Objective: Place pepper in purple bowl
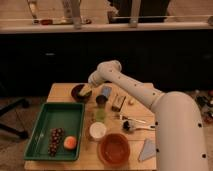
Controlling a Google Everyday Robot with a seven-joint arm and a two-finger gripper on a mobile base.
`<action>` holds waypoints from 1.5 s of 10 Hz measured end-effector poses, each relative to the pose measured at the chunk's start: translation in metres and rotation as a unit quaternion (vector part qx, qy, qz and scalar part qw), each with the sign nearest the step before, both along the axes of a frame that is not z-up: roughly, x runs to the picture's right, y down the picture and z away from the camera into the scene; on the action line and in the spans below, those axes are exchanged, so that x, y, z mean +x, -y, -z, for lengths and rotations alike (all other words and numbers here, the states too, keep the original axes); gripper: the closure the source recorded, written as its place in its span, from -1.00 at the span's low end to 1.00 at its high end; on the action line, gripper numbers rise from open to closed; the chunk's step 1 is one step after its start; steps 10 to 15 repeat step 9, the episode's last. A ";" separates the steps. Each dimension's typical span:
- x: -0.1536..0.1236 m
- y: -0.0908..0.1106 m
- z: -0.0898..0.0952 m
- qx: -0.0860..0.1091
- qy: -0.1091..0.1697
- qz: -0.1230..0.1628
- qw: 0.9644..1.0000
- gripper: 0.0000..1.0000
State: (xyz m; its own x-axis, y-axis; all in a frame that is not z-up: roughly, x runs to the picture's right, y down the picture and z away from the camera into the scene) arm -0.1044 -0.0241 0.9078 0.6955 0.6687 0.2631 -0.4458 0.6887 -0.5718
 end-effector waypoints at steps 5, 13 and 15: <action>0.020 0.001 -0.004 -0.002 0.011 -0.014 1.000 -0.60; 0.036 -0.005 -0.010 -0.021 0.034 0.001 0.999 -0.60; 0.036 -0.005 -0.010 -0.021 0.034 0.001 0.999 -0.60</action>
